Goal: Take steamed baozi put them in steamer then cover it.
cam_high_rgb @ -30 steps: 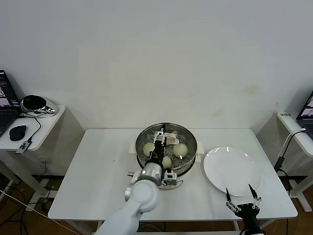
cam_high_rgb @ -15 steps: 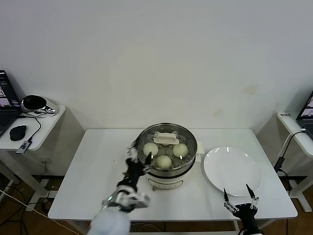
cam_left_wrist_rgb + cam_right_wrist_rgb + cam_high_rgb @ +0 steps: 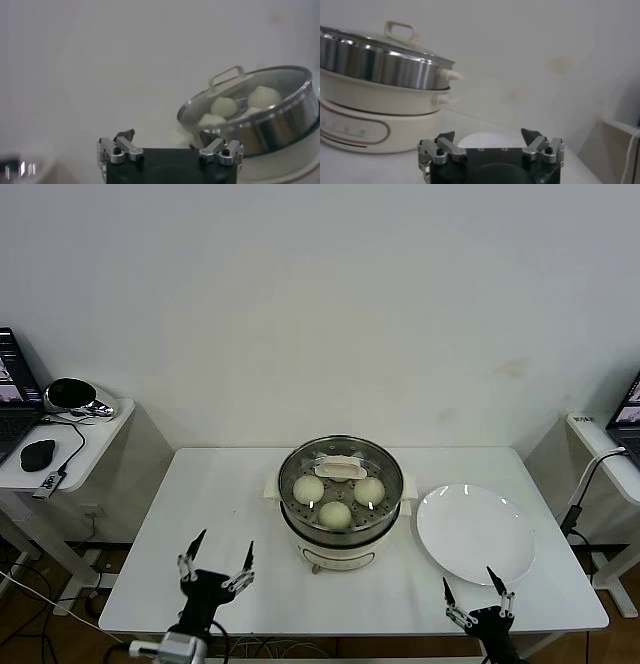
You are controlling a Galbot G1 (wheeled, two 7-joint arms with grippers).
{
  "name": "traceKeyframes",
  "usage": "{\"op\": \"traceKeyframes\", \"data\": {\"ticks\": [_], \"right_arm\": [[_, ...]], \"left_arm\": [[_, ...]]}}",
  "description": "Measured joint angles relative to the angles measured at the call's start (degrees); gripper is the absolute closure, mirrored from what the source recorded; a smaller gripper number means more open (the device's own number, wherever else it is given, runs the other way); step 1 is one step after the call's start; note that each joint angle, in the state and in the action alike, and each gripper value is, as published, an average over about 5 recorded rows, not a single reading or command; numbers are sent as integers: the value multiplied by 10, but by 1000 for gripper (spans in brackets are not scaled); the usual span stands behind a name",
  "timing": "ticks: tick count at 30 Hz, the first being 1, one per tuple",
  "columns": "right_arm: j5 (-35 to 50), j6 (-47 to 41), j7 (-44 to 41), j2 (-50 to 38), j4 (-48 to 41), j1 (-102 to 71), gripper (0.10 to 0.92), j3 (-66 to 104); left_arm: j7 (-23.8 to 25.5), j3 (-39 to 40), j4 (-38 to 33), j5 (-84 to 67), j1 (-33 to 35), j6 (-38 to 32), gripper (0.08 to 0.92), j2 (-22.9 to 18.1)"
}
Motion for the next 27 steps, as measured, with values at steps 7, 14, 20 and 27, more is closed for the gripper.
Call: {"op": "traceKeyframes", "data": {"ticks": [7,14,20,27], "right_arm": [[22,-10,1,-16,11,-14,203,-20],[38,-23,-1,-25,25,-27,203,-40],[47,-41,1,-31,38,-37,203,-53],[56,-59,4,-32,45,-41,203,-62]], "left_arm": [[1,-45,30,-81,43,-49,177,-6],[11,-69,47,-114,78,-74,177,-11],[20,-73,57,-120,92,-88,177,-14],[30,-76,68,-117,103,-95,177,-12]]}}
